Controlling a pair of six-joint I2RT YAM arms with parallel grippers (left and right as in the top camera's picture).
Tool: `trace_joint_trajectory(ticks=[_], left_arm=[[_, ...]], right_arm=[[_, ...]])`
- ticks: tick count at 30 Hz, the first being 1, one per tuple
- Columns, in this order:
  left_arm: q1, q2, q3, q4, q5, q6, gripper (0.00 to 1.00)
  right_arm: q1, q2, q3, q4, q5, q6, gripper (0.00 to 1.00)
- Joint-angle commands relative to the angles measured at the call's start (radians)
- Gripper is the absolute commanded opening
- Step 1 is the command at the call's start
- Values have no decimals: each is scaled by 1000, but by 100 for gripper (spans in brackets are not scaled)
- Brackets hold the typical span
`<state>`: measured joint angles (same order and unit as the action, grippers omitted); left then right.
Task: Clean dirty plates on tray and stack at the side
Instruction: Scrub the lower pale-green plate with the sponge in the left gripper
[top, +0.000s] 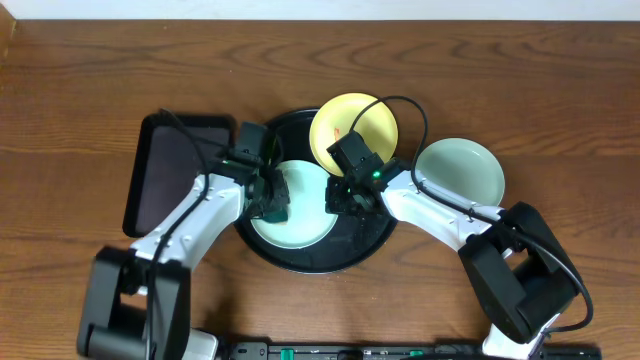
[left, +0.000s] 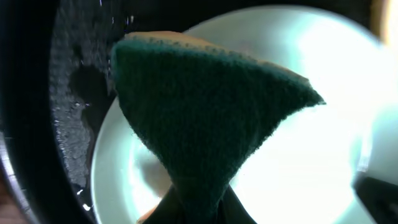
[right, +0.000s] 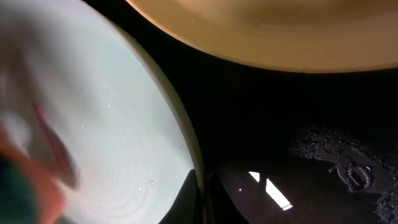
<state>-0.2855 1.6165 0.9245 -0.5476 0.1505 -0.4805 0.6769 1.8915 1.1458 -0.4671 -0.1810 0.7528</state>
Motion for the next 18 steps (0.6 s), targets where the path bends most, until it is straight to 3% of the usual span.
trace_joint_trajectory(ticks=[1,9,14,18], left_arm=[[-2,64,-8,19,-7,-34,7],[-2,156,-3,23,61,12,7],[-2,154,27,23,264,249,7],[-2,154,34,23,313,338,7]], right_arm=[[-15,9,20,4,-11,-17,1],[-15,9,20,5,-11,-18,1],[-15,9,20,5,-11,-17,1],[-15,9,20,5,-11,-18,1]])
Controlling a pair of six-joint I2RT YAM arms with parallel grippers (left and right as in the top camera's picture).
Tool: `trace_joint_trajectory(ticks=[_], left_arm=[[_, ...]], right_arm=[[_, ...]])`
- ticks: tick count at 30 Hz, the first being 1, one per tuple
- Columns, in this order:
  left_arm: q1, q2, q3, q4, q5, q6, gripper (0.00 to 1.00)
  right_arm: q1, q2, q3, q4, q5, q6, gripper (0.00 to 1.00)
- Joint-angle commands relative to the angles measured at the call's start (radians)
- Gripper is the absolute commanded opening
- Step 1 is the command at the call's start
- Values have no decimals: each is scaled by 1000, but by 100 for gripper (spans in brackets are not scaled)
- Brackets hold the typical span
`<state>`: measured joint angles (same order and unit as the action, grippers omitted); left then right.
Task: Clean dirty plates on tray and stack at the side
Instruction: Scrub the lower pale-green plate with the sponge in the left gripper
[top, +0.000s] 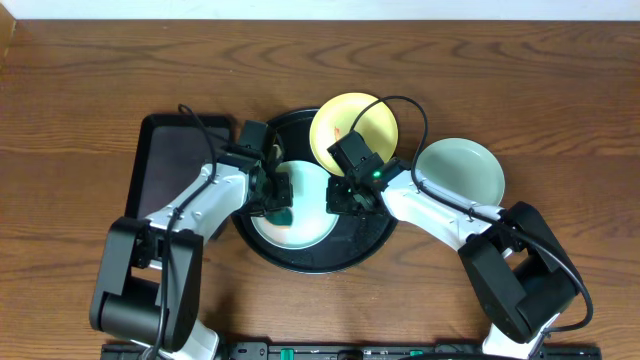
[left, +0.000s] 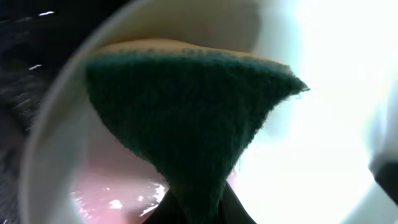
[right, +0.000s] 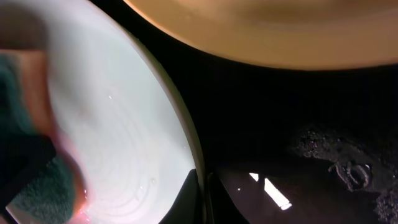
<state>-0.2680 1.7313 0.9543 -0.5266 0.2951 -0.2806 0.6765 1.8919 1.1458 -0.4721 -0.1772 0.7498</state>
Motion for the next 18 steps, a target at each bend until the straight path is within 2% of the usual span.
trace_joint_trajectory(ticks=[1,12,18], left_arm=[[-19,40,4,2,169,152,7],[-19,40,4,-19,169,286,8],[-17,40,5,-26,147,301,7]], right_arm=[[-15,9,20,10,-15,-14,1],[-15,9,20,10,-15,-14,1],[-15,9,20,9,-15,-14,1]])
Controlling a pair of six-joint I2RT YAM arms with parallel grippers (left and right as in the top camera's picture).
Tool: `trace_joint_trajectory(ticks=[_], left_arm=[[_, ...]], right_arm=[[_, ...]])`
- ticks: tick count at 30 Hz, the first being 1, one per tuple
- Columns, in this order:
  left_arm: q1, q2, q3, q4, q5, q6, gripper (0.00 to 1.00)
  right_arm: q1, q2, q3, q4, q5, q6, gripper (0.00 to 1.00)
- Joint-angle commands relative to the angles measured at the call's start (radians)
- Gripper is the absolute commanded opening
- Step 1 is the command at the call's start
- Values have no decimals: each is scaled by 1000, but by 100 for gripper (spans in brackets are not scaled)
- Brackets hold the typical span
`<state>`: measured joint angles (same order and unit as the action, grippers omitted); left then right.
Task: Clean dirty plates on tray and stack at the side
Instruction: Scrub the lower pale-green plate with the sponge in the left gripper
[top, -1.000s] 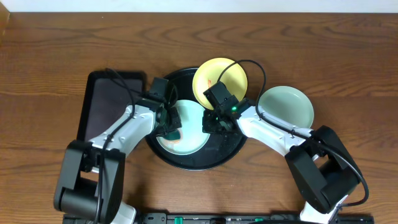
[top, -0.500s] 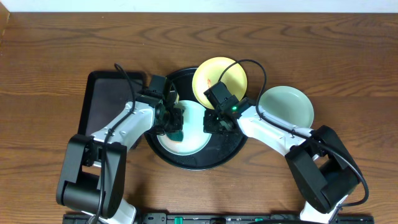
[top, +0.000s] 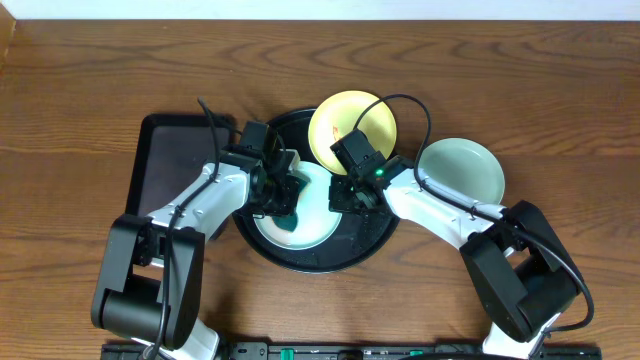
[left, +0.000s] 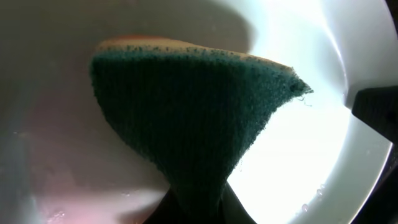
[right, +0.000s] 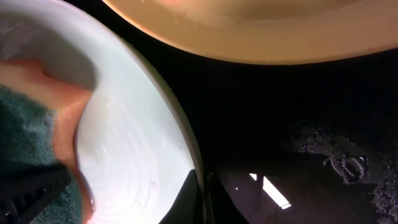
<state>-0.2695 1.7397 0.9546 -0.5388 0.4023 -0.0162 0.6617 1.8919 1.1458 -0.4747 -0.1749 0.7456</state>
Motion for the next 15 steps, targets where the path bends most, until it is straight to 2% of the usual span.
trace_joint_trajectory(ticks=[1,5,7,15], left_arm=[[-15,31,6,-14,-13,-4,7],[-15,29,8,-32,-366,-278,7],[-15,23,10,-42,-473,-348,7],[-15,-45,74,-84,-504,-363,7]], right_arm=[[0,9,20,12,-18,-10,1],[0,9,20,11,-18,-10,1],[0,9,20,11,-18,-10,1],[0,9,20,11,-18,-10,1]])
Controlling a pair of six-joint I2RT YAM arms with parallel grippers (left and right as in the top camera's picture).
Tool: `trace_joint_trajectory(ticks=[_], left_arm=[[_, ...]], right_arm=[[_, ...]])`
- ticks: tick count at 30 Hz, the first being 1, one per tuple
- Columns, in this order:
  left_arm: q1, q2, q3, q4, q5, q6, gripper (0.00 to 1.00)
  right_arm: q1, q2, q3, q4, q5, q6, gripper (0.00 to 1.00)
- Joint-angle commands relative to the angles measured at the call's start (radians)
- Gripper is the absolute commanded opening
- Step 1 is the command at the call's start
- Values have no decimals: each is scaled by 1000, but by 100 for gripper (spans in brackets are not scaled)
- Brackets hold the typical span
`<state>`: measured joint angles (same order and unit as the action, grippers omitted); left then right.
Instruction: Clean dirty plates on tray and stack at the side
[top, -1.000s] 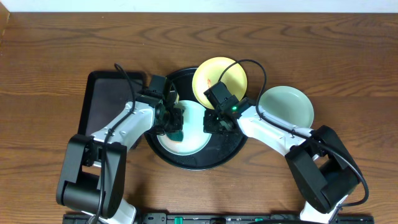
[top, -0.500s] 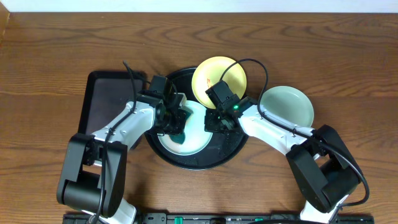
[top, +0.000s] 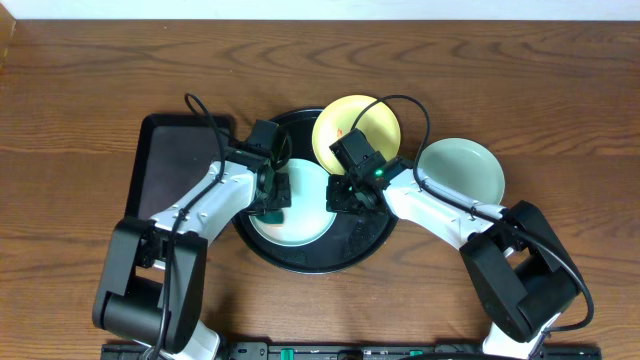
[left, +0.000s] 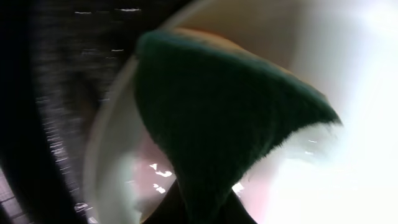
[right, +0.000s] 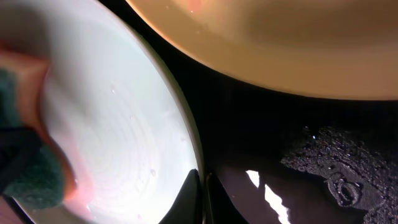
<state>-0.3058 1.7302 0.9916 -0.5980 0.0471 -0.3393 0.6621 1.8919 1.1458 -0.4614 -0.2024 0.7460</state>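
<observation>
A pale green plate lies in the round black tray. My left gripper is shut on a green and orange sponge, pressed on the plate's left part near its rim. My right gripper is shut on the plate's right rim, one finger inside and one outside. A yellow plate with a red smear rests at the tray's back right. In the right wrist view the sponge shows at the far left of the pale plate.
A second pale green plate sits on the wooden table right of the tray. A dark rectangular tray lies to the left. Water drops glisten on the black tray's floor.
The left gripper with the sponge has shifted from the middle of the pale plate back to its left edge. The right gripper keeps its hold on the rim.
The sponge sat at the left of the pale plate while the right gripper pinched the rim. It then stood further onto the plate, then at its centre, and now is at the left rim again. Both plates stay in the tray.
</observation>
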Motion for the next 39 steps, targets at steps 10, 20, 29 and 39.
trace_joint_trajectory(ticks=[10,20,29,39], left_arm=[[25,-236,115,-93,-142,-40,8],[177,-338,115,-101,-145,-37,7],[329,-330,114,-105,-145,-36,7],[347,-300,111,-121,-145,-36,8]], right_arm=[[0,9,20,-2,9,-19,1],[3,1,60,-21,-24,-140,1],[40,-100,122,-182,192,-395,1],[174,-282,122,-227,645,-457,1]])
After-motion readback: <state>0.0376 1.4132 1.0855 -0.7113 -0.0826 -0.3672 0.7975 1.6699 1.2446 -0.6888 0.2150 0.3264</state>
